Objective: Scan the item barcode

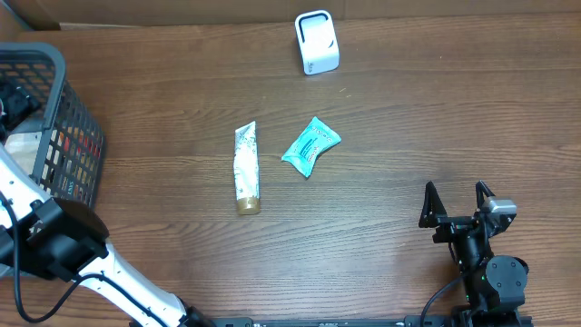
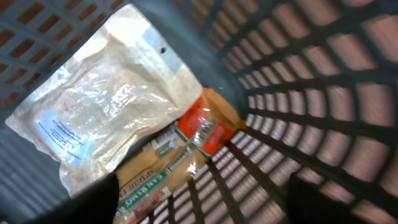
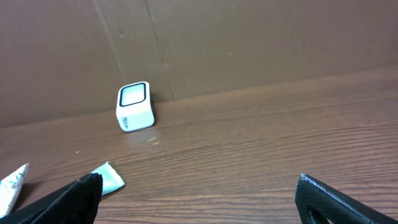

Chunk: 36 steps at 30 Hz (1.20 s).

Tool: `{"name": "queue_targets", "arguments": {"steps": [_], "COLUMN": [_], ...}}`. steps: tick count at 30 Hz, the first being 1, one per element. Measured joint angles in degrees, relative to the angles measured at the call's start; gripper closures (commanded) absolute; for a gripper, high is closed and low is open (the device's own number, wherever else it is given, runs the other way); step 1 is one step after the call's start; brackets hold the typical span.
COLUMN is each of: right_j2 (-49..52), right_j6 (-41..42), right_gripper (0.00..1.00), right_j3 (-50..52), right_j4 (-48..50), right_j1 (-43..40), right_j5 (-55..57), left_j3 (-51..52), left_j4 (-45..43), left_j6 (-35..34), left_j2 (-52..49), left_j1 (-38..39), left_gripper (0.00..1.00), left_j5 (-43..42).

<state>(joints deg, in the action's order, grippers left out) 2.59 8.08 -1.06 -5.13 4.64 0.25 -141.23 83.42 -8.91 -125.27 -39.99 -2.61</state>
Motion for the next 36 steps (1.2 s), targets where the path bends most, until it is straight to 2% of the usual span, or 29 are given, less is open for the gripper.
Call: {"name": "queue_targets", "arguments": {"steps": [6,14,22,36], "right_j2": [0.0,0.0,0.0,0.0], "right_j6": [0.0,0.0,0.0,0.0], "right_gripper": [0.0,0.0,0.0,0.0], "right_j3": [0.0,0.0,0.0,0.0], "right_j4": [0.0,0.0,0.0,0.0], "right_j1": [0.0,0.0,0.0,0.0], "right_j5": [0.0,0.0,0.0,0.0], "left_j3": [4.8,12.9,23.2,36.3], "left_j4": [-5.6,-12.0,-22.8,-45.6], "left_j6": [0.9,7.0,16.9,33.3], "left_j2": [-0.5,-0.5,-0.5,-0.5], "left_j1": [-1.5,-6.0,-9.4,-9.2], "left_gripper": [0.17,0.19,0.23,0.21], "left_j5": [5.3,7.4,7.8,7.2]}}
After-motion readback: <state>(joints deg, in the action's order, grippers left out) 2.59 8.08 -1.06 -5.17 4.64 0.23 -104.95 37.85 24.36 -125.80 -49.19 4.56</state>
